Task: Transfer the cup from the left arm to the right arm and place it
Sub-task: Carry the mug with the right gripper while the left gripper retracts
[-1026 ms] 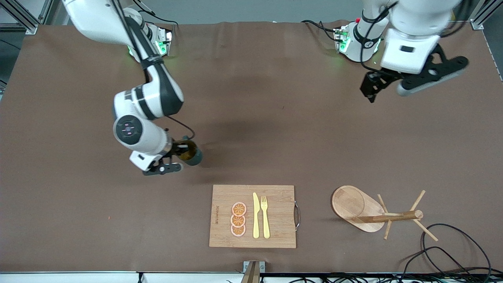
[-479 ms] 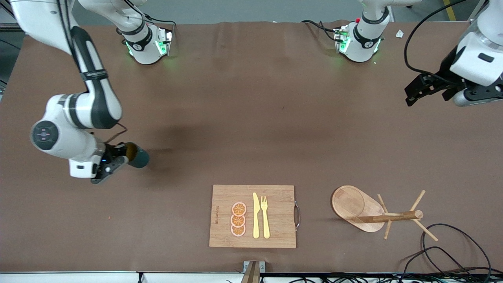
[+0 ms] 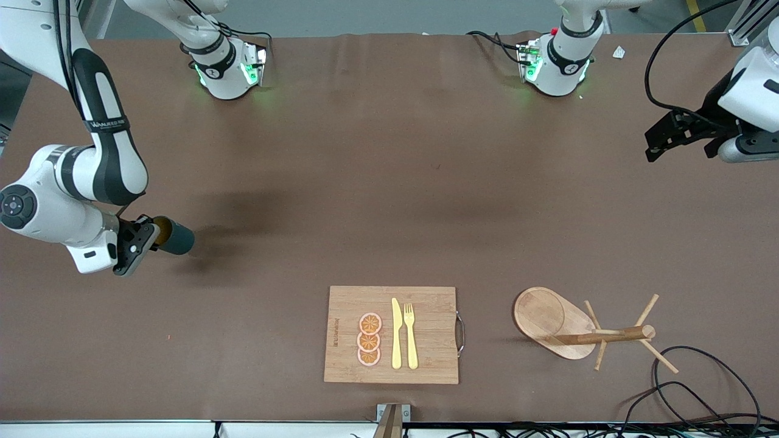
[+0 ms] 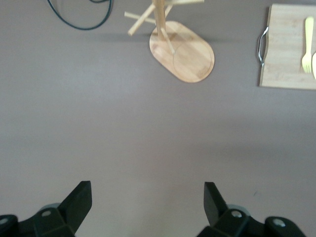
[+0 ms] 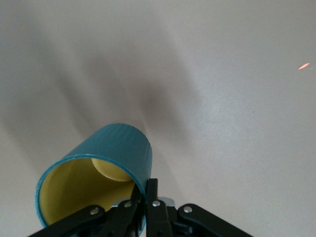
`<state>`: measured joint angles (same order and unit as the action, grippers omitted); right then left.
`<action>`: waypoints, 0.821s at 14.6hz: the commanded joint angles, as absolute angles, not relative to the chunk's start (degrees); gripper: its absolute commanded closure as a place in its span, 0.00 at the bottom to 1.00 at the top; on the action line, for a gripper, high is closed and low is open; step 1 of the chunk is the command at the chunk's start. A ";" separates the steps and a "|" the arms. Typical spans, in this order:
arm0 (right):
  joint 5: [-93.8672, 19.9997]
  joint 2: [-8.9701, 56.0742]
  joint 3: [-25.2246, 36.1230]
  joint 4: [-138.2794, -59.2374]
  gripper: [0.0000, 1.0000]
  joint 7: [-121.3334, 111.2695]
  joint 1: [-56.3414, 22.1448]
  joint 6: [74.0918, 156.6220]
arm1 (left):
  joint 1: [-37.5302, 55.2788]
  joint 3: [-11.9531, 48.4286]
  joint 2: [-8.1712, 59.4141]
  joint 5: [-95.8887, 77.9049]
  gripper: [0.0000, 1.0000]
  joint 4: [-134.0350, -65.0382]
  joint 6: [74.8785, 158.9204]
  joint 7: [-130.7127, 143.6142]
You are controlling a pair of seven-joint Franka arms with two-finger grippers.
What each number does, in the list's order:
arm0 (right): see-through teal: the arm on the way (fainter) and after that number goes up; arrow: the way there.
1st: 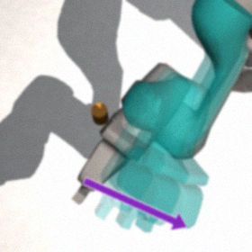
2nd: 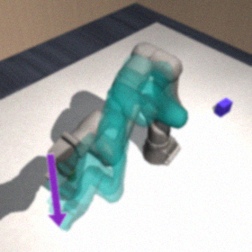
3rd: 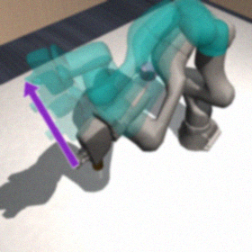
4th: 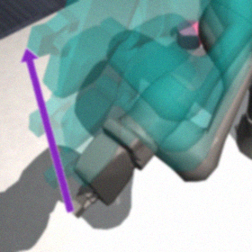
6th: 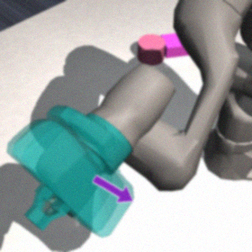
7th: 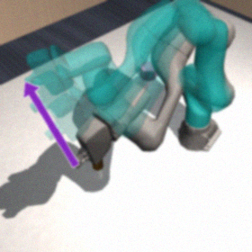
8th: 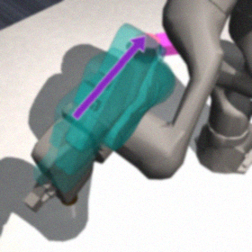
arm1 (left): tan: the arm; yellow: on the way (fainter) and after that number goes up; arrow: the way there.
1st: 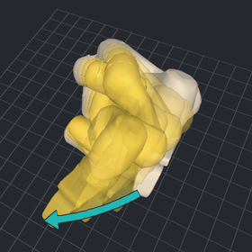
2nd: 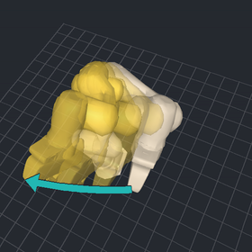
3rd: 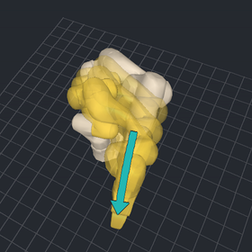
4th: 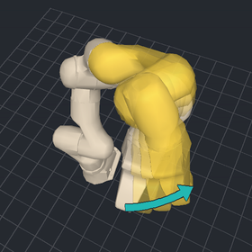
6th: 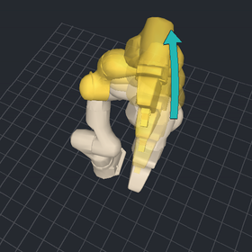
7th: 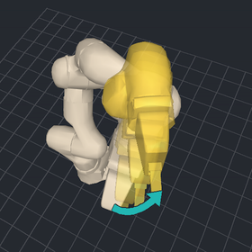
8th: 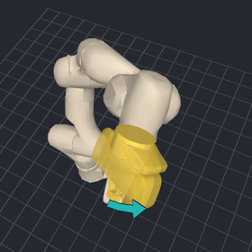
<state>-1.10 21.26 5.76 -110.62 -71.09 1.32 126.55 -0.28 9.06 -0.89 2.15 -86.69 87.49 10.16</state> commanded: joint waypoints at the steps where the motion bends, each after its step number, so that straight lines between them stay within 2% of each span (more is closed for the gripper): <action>1: 2.36 17.93 4.57 -116.79 1.00 -74.26 3.07 130.85 | -0.36 8.97 -3.16 1.14 0.00 -86.92 85.34 7.39; 3: 4.12 17.67 4.57 -119.43 1.00 -76.28 3.34 133.93 | -0.18 9.05 -3.17 1.14 0.00 -86.75 83.34 6.77; 8: 4.48 17.58 4.57 -121.03 0.99 -80.85 3.25 135.79 | -0.44 9.67 -3.69 1.14 0.00 -87.80 82.44 6.86; 10: 4.48 17.67 4.57 -120.94 0.86 -81.21 3.25 135.70 | -0.53 9.67 -4.74 1.14 0.00 -89.11 82.70 6.94; 11: 4.48 17.67 4.57 -120.94 0.31 -81.12 3.34 135.70 | -0.53 9.67 -5.09 1.14 0.00 -89.82 83.05 6.94; 12: 4.48 17.58 4.57 -120.68 0.07 -80.95 3.34 135.53 | -0.53 9.58 -5.18 1.14 0.00 -89.82 83.23 6.94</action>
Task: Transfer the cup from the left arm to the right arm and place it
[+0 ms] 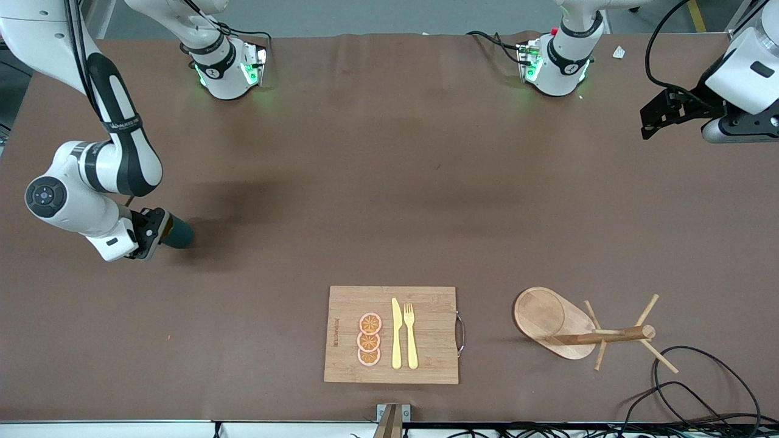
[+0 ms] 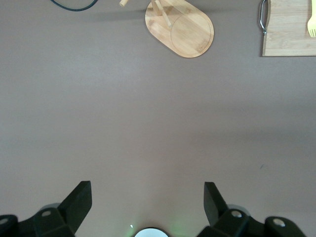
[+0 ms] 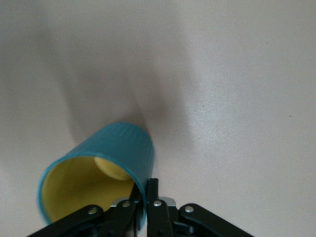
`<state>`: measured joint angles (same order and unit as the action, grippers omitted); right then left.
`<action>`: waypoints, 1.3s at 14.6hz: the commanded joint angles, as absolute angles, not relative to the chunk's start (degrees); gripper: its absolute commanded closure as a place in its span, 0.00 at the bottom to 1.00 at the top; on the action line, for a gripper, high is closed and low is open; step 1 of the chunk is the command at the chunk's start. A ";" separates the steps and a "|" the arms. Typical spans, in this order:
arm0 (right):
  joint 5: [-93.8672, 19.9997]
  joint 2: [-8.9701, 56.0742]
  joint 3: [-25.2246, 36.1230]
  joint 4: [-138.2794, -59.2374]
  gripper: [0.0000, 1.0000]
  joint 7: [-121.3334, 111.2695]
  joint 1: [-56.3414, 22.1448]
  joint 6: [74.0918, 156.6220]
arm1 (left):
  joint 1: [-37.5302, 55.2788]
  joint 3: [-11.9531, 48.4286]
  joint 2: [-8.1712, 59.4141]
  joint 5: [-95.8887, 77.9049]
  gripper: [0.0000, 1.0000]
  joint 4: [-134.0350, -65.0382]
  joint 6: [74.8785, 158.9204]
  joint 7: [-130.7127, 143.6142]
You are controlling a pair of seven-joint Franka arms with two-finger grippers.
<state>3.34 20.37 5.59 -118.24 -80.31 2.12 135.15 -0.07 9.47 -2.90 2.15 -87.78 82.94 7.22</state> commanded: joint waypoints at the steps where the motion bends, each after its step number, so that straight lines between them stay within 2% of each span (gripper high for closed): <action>1: 4.48 17.58 4.57 -120.41 0.00 -80.69 3.34 135.27 | -0.61 9.58 -5.19 1.23 0.00 -89.82 83.32 6.94; 4: 4.40 16.70 4.48 -118.66 0.00 -77.98 3.08 134.65 | -0.53 9.67 -5.10 1.76 0.00 -89.47 83.50 6.94; 10: 4.31 13.71 4.04 -103.47 0.00 -47.50 2.55 109.81 | -0.44 9.58 -5.01 1.93 0.00 -89.12 83.67 7.03; 14: 3.78 13.62 3.96 -96.43 0.00 -36.42 2.46 101.18 | -0.44 9.67 -5.01 1.85 0.00 -89.03 83.58 7.03; 17: 3.61 15.11 3.96 -86.43 0.00 -34.98 2.11 94.43 | -0.44 9.67 -4.66 1.32 0.00 -88.51 83.58 7.03; 19: 1.42 15.73 4.13 -82.72 0.00 -35.07 2.90 90.02 | -0.35 9.67 -4.48 1.67 0.00 -88.51 83.58 7.12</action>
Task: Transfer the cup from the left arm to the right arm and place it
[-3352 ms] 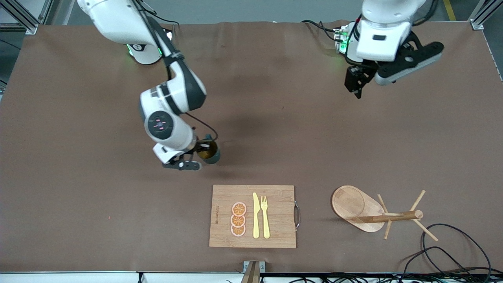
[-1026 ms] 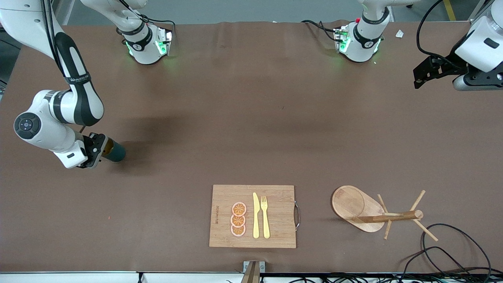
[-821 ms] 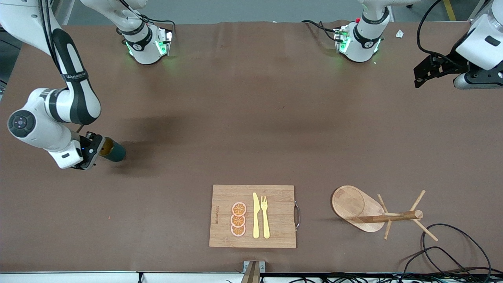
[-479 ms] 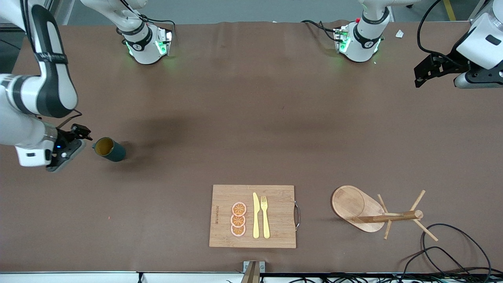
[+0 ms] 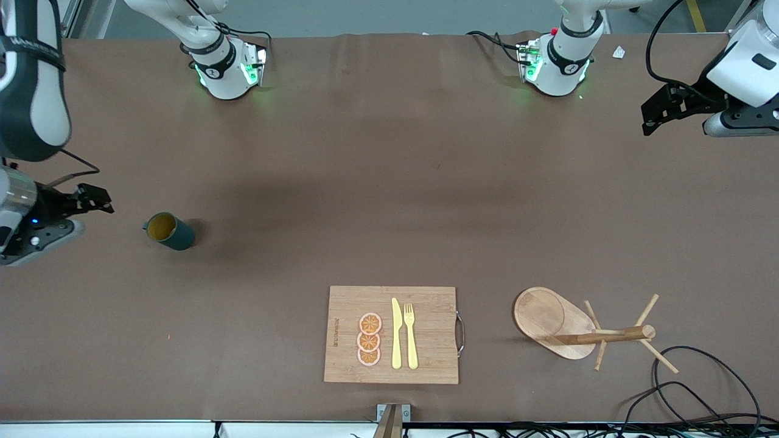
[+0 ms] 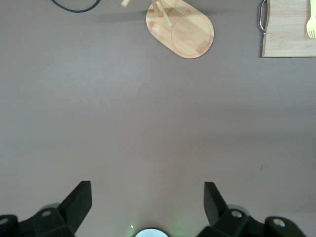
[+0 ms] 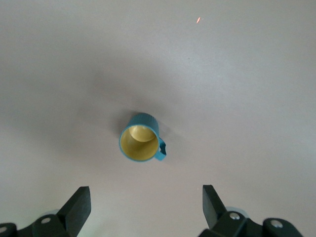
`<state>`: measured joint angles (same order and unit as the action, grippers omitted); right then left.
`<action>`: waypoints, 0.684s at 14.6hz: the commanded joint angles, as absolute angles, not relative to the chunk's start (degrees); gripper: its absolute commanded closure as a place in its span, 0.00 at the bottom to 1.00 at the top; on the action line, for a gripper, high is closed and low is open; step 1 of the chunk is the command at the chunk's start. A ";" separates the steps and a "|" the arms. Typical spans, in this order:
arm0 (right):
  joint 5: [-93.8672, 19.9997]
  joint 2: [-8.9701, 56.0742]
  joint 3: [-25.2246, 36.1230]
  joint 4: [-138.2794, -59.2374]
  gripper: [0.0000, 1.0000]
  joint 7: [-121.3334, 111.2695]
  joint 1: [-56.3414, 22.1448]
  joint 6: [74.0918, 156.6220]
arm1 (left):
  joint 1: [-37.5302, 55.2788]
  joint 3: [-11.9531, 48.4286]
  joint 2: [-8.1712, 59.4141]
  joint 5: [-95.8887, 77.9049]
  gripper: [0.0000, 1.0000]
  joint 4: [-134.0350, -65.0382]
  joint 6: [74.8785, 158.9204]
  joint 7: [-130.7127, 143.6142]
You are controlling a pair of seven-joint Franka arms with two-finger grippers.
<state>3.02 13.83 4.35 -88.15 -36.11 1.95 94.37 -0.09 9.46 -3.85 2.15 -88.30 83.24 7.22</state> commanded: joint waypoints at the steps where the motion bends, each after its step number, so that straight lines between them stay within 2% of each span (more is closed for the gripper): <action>1: 0.45 15.65 4.22 -81.66 0.00 -35.24 3.34 88.70 | -0.35 9.67 -4.48 1.67 0.00 -88.51 83.58 7.12; 4: -2.97 15.38 4.31 -81.04 0.00 -33.06 3.87 86.41 | -0.44 9.67 -4.31 1.41 0.00 -88.24 83.58 7.03; 10: -2.29 11.08 3.96 -81.21 0.00 -16.90 2.46 81.49 | -0.44 9.67 -4.48 1.14 0.00 -88.86 83.32 12.39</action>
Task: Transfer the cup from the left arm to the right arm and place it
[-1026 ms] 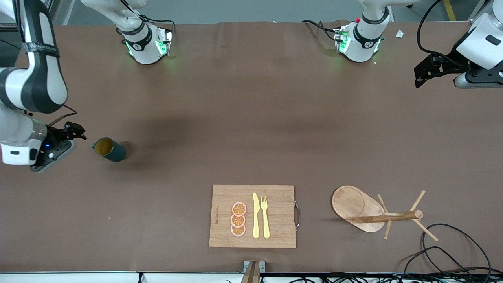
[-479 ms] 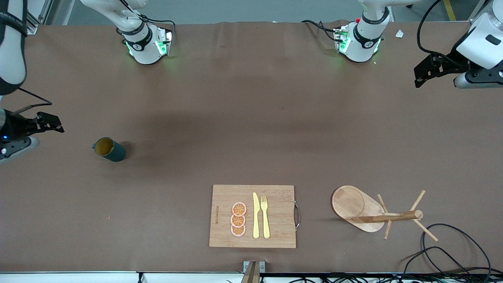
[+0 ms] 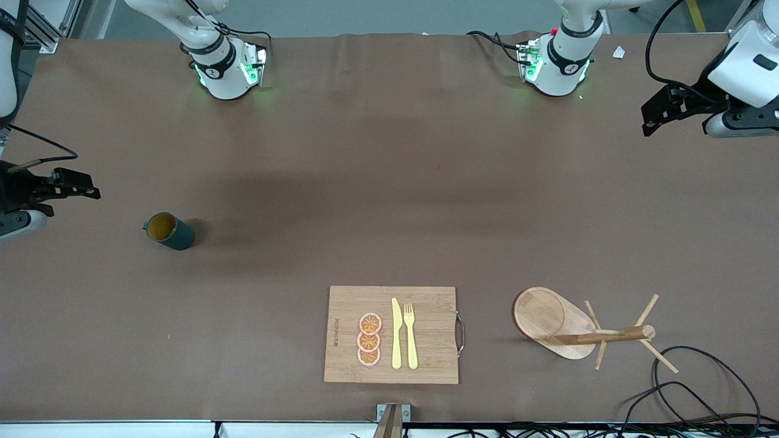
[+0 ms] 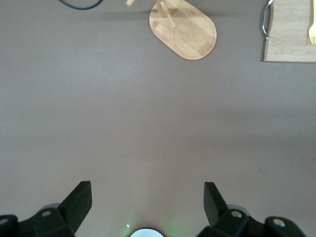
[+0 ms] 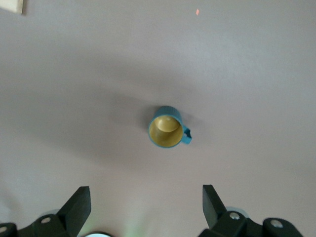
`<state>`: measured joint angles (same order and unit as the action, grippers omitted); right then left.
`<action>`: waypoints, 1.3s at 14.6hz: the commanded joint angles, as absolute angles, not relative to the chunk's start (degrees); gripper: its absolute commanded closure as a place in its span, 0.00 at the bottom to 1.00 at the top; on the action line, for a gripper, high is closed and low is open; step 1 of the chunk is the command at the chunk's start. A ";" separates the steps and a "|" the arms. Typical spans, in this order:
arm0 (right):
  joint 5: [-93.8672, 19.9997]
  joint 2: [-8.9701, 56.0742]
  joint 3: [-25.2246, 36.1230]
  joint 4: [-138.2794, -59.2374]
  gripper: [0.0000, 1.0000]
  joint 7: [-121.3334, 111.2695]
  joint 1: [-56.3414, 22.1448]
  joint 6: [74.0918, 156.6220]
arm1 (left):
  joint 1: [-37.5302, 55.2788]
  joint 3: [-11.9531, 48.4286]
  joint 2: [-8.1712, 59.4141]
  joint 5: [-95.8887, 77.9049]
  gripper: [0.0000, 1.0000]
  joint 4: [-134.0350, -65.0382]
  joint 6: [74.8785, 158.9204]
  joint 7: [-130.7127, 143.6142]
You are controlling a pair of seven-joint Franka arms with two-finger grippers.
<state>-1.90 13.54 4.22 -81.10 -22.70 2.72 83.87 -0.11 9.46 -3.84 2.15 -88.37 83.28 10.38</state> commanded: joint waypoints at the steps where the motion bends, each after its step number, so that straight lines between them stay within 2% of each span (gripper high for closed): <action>1: -2.37 10.20 3.96 -81.30 0.00 -14.44 2.37 80.34 | -0.35 9.67 -4.31 1.23 0.00 -88.60 83.41 11.87; 6: -1.41 3.88 3.87 -84.63 0.00 -4.94 -1.48 78.66 | -0.53 9.49 -3.25 2.11 0.00 -87.36 83.50 6.43; 13: -1.14 -5.17 4.04 -91.14 0.00 -4.05 -1.41 79.01 | -0.53 9.58 -2.73 1.94 0.00 -86.66 83.50 6.23; 19: -1.14 -6.24 3.87 -90.88 0.00 1.58 -1.76 78.74 | -0.53 9.58 -2.46 1.85 0.00 -86.75 83.41 5.27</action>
